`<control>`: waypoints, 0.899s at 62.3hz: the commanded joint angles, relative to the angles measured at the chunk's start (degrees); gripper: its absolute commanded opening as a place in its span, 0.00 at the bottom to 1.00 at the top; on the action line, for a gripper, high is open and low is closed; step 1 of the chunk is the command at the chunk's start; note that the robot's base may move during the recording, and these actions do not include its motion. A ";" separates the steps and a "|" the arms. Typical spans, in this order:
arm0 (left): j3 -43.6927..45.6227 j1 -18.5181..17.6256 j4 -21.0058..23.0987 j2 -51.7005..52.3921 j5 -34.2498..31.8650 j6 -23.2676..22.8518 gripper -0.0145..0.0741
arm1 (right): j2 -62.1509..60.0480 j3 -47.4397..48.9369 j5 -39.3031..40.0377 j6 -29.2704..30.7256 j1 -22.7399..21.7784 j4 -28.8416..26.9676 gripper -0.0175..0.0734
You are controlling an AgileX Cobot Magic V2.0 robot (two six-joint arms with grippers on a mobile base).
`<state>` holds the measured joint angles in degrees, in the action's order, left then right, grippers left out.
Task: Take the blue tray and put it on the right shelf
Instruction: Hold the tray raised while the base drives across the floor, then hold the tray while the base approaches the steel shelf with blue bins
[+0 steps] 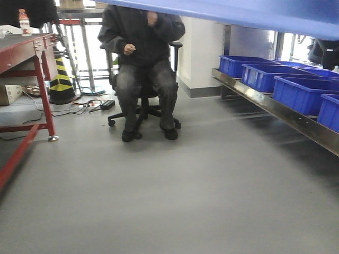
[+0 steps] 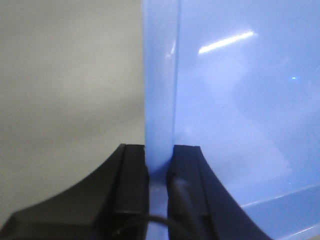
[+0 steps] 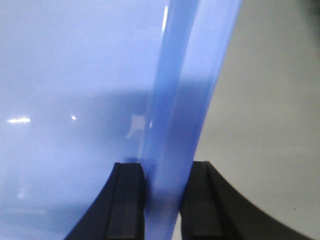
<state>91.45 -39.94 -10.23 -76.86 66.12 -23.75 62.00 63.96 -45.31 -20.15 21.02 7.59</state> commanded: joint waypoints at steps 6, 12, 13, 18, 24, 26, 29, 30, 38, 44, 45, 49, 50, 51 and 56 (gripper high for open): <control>1.83 -0.44 -0.19 1.73 -3.31 0.38 0.11 | -2.00 1.97 4.97 1.62 0.17 0.81 0.26; 1.83 -0.44 -0.19 1.73 -3.31 0.38 0.11 | -2.00 1.97 4.97 1.62 0.17 0.81 0.26; 1.83 -0.44 -0.19 1.73 -3.31 0.38 0.11 | -2.00 1.97 4.97 1.62 0.17 0.81 0.26; 1.83 -0.44 -0.19 1.73 -3.41 0.38 0.11 | -2.07 1.97 4.97 1.62 0.17 0.81 0.26; 1.83 -0.44 -0.19 1.61 -3.69 0.38 0.11 | -2.07 1.97 4.97 1.62 0.17 0.81 0.26; 1.83 -0.44 -0.19 1.61 -3.69 0.38 0.11 | -2.07 1.97 4.97 1.62 0.17 0.81 0.26; 1.83 -0.44 -0.19 1.61 -3.69 0.38 0.11 | -2.11 1.97 4.97 1.62 0.17 0.81 0.26; 1.83 -0.44 -0.19 1.61 -3.69 0.38 0.11 | -2.13 1.97 4.97 1.62 0.17 0.81 0.26; 1.83 -0.44 -0.19 1.61 -3.46 0.38 0.11 | -2.74 1.97 4.97 1.62 0.17 0.81 0.26; 1.83 -0.44 0.06 1.61 -3.46 0.38 0.11 | -3.46 1.97 4.91 1.62 0.17 0.81 0.26; 1.83 -0.44 0.22 1.61 -3.33 0.38 0.11 | -3.60 1.97 4.91 1.62 0.17 0.81 0.26; 1.83 -0.44 0.45 1.61 -3.33 0.38 0.11 | -4.10 1.97 4.91 1.62 0.17 0.81 0.26; 1.83 -0.44 0.52 1.61 -3.33 0.38 0.11 | -4.17 1.97 4.91 1.62 0.17 0.81 0.26; 1.83 -0.44 0.67 1.61 -3.33 0.38 0.11 | -4.24 1.97 4.91 1.62 0.17 0.81 0.26; 1.83 -0.44 0.94 1.61 -3.33 0.38 0.11 | -5.12 1.97 4.91 1.62 0.17 0.81 0.26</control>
<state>91.56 -39.94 -9.46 -76.75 65.91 -23.75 58.95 63.96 -46.04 -19.89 21.02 7.59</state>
